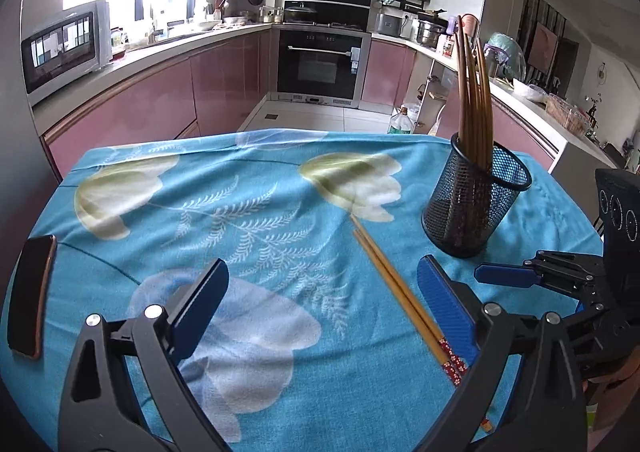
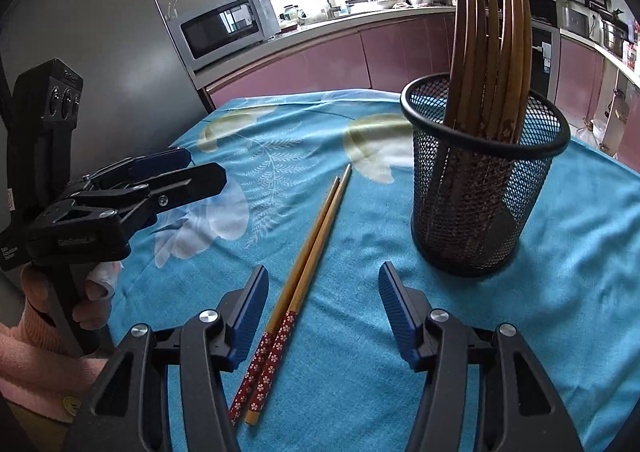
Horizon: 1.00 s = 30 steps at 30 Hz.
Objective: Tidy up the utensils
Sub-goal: 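Withdraw both open grippers and lower them toward the last two chopsticks on the cloth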
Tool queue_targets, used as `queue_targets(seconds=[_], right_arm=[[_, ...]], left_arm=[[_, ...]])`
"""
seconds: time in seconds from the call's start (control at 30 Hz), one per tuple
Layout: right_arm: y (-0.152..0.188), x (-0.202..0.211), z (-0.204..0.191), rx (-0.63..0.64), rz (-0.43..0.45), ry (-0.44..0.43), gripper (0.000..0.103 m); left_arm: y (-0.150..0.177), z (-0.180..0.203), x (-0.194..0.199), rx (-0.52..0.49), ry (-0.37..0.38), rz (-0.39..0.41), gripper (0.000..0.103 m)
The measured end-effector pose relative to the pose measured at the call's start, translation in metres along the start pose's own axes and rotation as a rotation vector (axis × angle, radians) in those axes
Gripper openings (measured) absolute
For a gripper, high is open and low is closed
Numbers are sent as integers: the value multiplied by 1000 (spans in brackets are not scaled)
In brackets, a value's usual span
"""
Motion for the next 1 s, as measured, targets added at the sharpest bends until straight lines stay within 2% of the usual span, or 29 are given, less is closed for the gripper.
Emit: queue_targets(seconds=[0.13, 0.37, 1.0], right_arm=[[5, -10, -3, 10, -30, 19, 44], [12, -21, -11, 40, -63, 49, 35], [16, -15, 3, -18, -61, 63, 28]], left_arm=[[6, -1, -3, 3, -11, -14, 94], [14, -5, -7, 18, -3, -43, 92], [24, 17, -32, -24, 26, -123, 85]])
Point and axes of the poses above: each gripper's, at about its wrist camera, not at the fingertips, and x roughly against the way its jaws point, z to its right, y to its underside, the point moved 5 cm from there along -x, roughly the way its jaws point, and after that the axes turned 4 degrees about -y, right-handed, at the moved point
